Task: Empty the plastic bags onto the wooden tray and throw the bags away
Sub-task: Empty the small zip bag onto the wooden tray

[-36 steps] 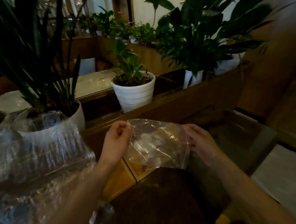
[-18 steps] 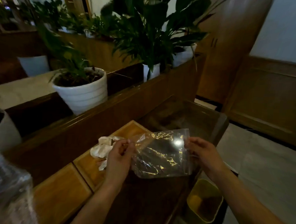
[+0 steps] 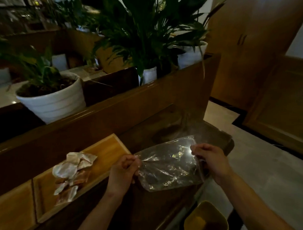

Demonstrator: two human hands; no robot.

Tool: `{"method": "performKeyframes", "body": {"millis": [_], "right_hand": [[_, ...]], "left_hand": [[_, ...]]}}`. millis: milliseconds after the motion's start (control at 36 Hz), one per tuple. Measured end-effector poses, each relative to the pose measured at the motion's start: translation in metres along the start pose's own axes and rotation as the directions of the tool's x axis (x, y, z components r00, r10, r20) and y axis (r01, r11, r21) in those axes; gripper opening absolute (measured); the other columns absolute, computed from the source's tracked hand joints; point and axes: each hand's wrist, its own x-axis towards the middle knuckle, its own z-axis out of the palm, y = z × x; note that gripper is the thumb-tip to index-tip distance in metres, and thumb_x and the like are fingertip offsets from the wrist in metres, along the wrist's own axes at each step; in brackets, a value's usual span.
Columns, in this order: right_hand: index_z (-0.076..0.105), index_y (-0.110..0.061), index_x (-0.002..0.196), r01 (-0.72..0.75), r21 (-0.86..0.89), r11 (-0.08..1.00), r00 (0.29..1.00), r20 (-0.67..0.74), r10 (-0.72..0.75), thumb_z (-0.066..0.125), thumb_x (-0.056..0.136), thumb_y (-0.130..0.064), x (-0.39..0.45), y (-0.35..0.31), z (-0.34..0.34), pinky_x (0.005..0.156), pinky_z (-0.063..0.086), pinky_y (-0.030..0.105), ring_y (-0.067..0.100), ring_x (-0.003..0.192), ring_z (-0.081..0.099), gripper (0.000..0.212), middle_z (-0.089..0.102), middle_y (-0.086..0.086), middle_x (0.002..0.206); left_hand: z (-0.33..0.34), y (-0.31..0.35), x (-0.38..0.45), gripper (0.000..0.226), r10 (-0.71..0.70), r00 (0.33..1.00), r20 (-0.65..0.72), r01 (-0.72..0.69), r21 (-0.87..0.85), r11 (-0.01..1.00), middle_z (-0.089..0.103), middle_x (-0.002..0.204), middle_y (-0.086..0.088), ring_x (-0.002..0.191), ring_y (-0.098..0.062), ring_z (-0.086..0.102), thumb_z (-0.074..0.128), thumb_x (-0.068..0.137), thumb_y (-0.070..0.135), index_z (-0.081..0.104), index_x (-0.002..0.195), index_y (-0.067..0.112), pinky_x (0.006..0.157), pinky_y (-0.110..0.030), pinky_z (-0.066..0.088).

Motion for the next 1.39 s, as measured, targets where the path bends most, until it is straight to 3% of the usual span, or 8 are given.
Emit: {"method": "performKeyframes", "body": {"millis": [167,389,583,750,833,972,1139,1389], "right_hand": [[0.071,-0.005,0.094,-0.01,-0.096,0.995,0.994,0.106,0.02,0.069,0.085,-0.018,0.049,-0.017,-0.007,0.066,0.043,0.029,0.02,0.081,0.062,0.016,0.07,0.008,0.088],[0.071,-0.01,0.095,0.059,-0.262,0.963,0.979,0.202,-0.006,0.069,0.086,-0.014,0.111,-0.029,0.013,0.061,0.048,0.031,0.029,0.077,0.061,0.01,0.07,0.027,0.099],[0.069,-0.011,0.101,0.126,-0.363,0.923,0.967,0.253,-0.032,0.063,0.091,-0.016,0.144,-0.033,0.032,0.063,0.048,0.023,0.012,0.074,0.06,0.013,0.066,-0.001,0.083],[0.068,-0.023,0.097,0.166,-0.45,0.877,0.961,0.272,-0.042,0.063,0.091,-0.017,0.168,-0.032,0.043,0.076,0.051,0.031,0.02,0.089,0.063,0.009,0.067,-0.004,0.088],[0.066,-0.018,0.115,0.21,-0.503,0.838,0.956,0.285,-0.069,0.063,0.091,-0.022,0.174,-0.031,0.047,0.086,0.049,0.036,0.018,0.096,0.062,0.024,0.068,-0.003,0.101],[0.056,-0.022,0.131,0.273,-0.589,0.76,0.942,0.322,-0.089,0.061,0.093,-0.025,0.174,-0.033,0.048,0.093,0.045,0.036,0.018,0.11,0.057,0.039,0.065,-0.002,0.117],[0.044,-0.02,0.143,0.365,-0.667,0.649,0.928,0.319,-0.194,0.061,0.092,-0.033,0.169,-0.03,0.047,0.101,0.044,0.04,0.026,0.125,0.051,0.055,0.053,0.006,0.139],[0.061,-0.03,0.121,0.6,-0.633,0.489,0.8,0.489,-0.348,0.054,0.093,-0.037,0.11,-0.017,0.035,0.094,0.048,0.04,0.019,0.117,0.05,0.03,0.056,0.0,0.125]], "left_hand": [[0.019,0.008,0.019,0.008,-0.043,0.998,-0.054,0.051,0.147,0.988,0.069,0.088,0.001,0.068,-0.016,0.064,0.061,0.092,0.026,0.065,0.096,0.02,0.05,-0.027,0.05],[0.019,0.014,0.07,0.017,-0.058,0.996,-0.07,0.081,0.402,0.912,0.059,0.057,0.005,0.032,0.004,0.052,0.061,0.093,0.026,0.069,0.096,0.012,0.033,-0.008,0.034],[0.018,0.024,0.106,0.012,-0.1,0.993,-0.065,0.119,0.513,0.85,0.073,0.08,-0.005,0.049,-0.007,0.059,0.061,0.091,0.019,0.07,0.094,0.013,0.045,-0.017,0.045],[0.018,0.027,0.121,0.019,-0.188,0.979,-0.08,0.203,0.477,0.855,0.069,0.063,-0.004,0.044,-0.011,0.062,0.054,0.096,0.024,0.067,0.094,0.01,0.044,-0.022,0.049],[0.018,0.024,0.124,0.023,-0.205,0.973,-0.109,0.232,0.455,0.86,0.066,0.057,-0.001,0.034,-0.004,0.058,0.052,0.097,0.027,0.066,0.098,0.009,0.036,-0.018,0.045],[0.019,0.021,0.119,0.013,-0.137,0.983,-0.124,0.18,0.473,0.862,0.066,0.062,0.0,0.04,-0.004,0.061,0.053,0.097,0.021,0.063,0.094,0.013,0.036,-0.013,0.044],[0.018,0.018,0.106,0.012,-0.073,0.981,-0.179,0.154,0.494,0.856,0.071,0.072,-0.009,0.054,-0.018,0.068,0.053,0.095,0.016,0.065,0.093,0.012,0.048,-0.029,0.057],[0.01,0.02,0.046,0.027,0.226,0.971,-0.08,-0.148,0.541,0.828,0.064,0.103,0.014,0.081,0.003,0.062,0.056,0.094,0.029,0.057,0.121,0.028,0.065,-0.02,0.056]]}}
